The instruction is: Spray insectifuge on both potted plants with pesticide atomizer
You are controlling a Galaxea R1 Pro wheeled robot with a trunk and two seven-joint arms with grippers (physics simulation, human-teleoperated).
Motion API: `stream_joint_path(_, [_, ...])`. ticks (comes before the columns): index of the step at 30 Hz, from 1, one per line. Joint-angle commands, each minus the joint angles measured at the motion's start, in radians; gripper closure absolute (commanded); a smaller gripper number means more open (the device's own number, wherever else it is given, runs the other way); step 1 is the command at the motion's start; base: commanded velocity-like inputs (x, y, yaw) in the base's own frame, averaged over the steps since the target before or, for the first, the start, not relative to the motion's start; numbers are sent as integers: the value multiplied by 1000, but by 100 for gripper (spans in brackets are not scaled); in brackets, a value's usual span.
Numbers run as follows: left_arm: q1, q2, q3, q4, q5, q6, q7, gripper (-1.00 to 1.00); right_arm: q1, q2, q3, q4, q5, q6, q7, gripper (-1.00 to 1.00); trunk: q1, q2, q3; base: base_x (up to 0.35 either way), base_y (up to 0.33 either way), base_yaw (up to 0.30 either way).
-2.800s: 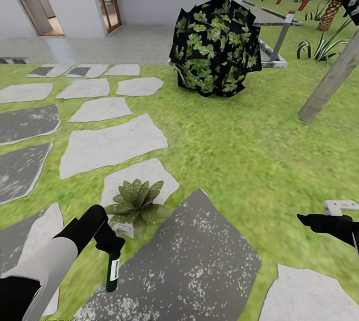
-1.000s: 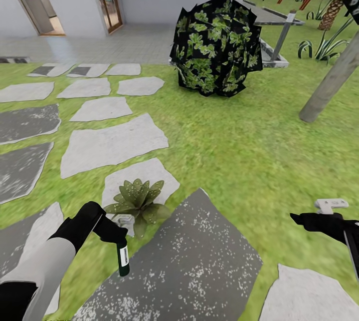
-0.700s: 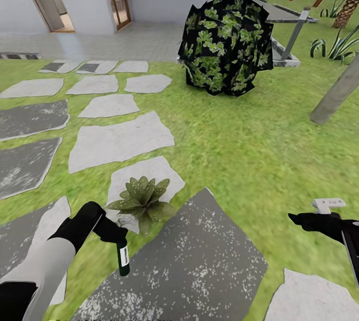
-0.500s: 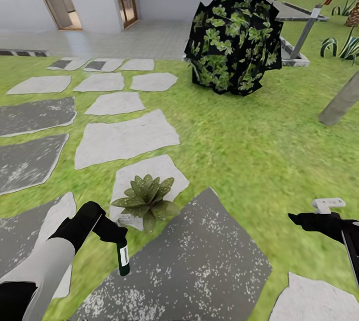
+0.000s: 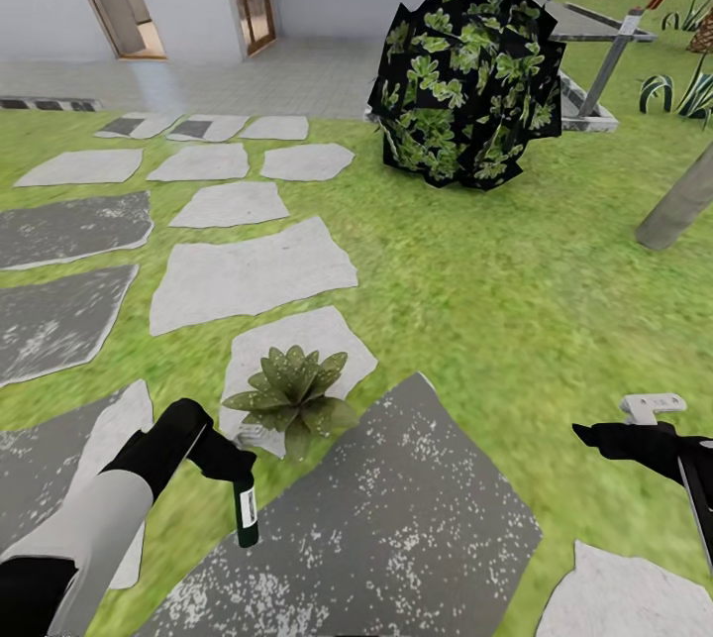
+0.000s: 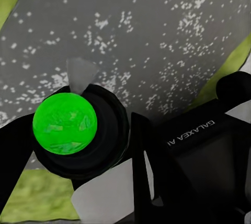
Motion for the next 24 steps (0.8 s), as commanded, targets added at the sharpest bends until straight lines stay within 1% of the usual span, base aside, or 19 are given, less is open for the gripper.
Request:
stream_joint_path(1, [-1,-1,-4,-2,-11,2,-10,100,-1,0,-1,-1,10,3,10,-100,0,0,-1,0,0,0])
stream_joint_path(3, [-3,-4,-5,-2,-16,5,-10,100,-1,0,-1,-1,10,3,9,-100,0,0,-1,0,0,0])
stream_joint_path(6, [-7,-12,-5,-3,-48,13,-11,100,-1,0,-1,-1,10,3,8,-100,0,0,-1,0,-53,17])
stream_joint_path(8, [-8,-17,-5,-4,-55,15,-10,100,-1,0,-1,-1,10,3,8,-100,0,0,-2,0,-147,83])
stream_joint_path(9, [-10,-22,-5,-15,-59,17,-10,100,-1,0,-1,-1,10,3,7,-100,0,0,-3,0,-218,144])
stream_joint_path(10, [-11,-26,-5,-45,-62,25,-10,100,-1,0,-1,-1,10,3,7,-100,0,0,-4,0,-260,177])
stream_joint_path(13, [-12,-27,-4,-67,-63,30,-10,100,-2,0,-1,-1,10,3,8,-100,0,0,-5,0,-186,133])
stream_joint_path(20, [-12,-29,-4,-95,-66,32,-10,100,-2,0,-2,-1,10,3,9,-100,0,0,-6,0,-56,24])
stream_joint_path(24, [-17,-29,-3,-120,-70,35,-10,100,-2,0,-2,-1,10,3,9,-100,0,0,-7,0,-249,28])
